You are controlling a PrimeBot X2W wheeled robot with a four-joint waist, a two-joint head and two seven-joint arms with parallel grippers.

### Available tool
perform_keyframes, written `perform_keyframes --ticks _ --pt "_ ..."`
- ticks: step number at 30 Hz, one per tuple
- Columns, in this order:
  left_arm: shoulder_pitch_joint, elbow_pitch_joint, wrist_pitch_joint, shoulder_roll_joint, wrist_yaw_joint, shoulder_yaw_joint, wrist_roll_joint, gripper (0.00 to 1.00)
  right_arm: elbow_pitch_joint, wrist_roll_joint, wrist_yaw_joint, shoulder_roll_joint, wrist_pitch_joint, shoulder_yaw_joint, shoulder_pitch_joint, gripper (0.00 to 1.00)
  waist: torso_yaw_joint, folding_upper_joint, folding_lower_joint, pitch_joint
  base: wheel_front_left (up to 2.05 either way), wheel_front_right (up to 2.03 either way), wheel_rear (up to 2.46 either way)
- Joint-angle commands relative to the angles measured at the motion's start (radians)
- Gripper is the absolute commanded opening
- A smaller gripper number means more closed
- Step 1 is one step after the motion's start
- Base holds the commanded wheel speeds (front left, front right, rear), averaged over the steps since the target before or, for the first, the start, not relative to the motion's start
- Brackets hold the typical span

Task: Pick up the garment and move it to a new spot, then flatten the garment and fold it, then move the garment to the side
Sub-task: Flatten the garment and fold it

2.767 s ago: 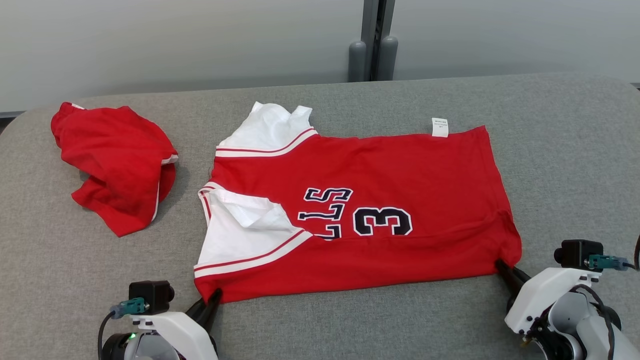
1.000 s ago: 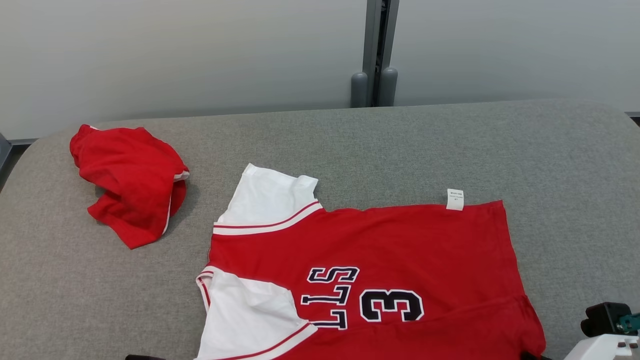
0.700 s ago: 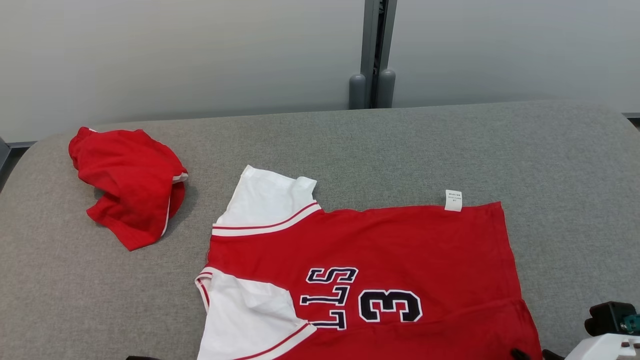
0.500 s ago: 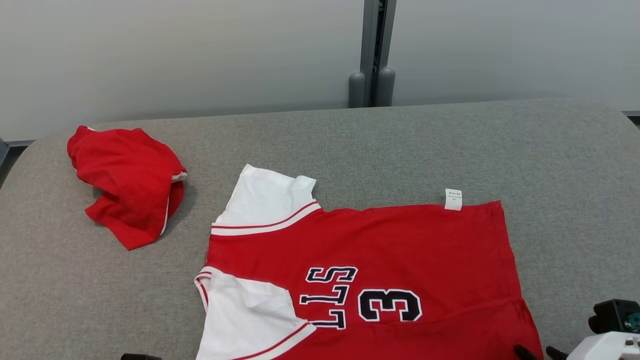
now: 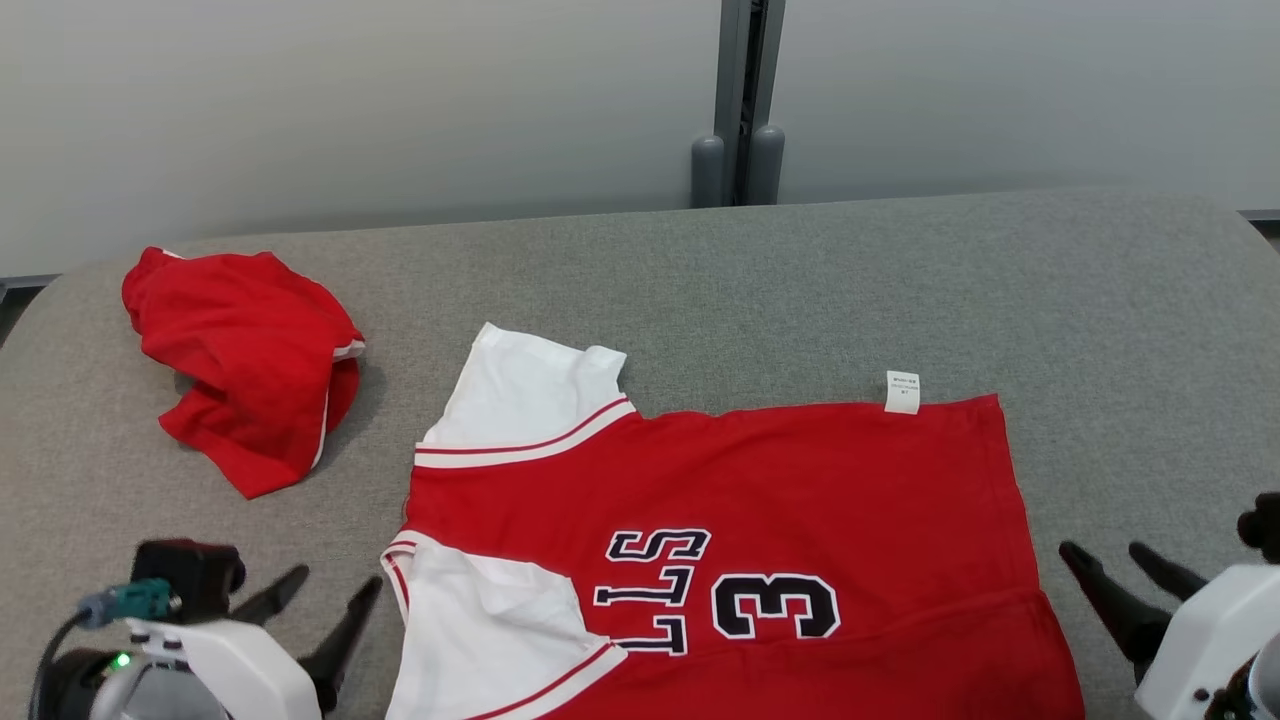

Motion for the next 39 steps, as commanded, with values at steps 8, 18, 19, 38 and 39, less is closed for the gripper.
perform_keyframes --ticks 8,18,19,38,39 --pt "-0.175 -0.001 0.038 -0.017 -0.007 0.070 0.012 1.00 0.015 -0.054 0.000 0.027 -0.086 0.018 -0.184 1.00 -0.037 0.0000 0.0000 0.103 0.00 0.00 0.00" --pt "-0.461 0.217 0.161 -0.128 -0.212 0.110 -0.062 1.00 0.235 -0.090 0.000 0.037 -0.176 0.010 -0.415 1.00 -0.053 0.0000 0.0000 0.250 0.00 0.00 0.00" --pt "-0.488 0.248 0.175 -0.138 -0.229 0.109 -0.066 1.00 0.259 -0.088 0.000 0.039 -0.178 0.010 -0.434 1.00 -0.054 0.0000 0.0000 0.260 0.00 0.00 0.00" --pt "-0.835 0.693 0.402 -0.250 -0.498 0.019 -0.041 1.00 0.582 0.016 0.000 0.025 -0.183 0.138 -0.704 1.00 -0.098 0.0000 0.0000 0.423 0.00 0.00 0.00" --pt "-0.842 0.707 0.408 -0.258 -0.502 0.016 -0.045 1.00 0.591 0.023 0.000 0.026 -0.185 0.150 -0.708 1.00 -0.100 0.0000 0.0000 0.428 0.00 0.00 0.00"
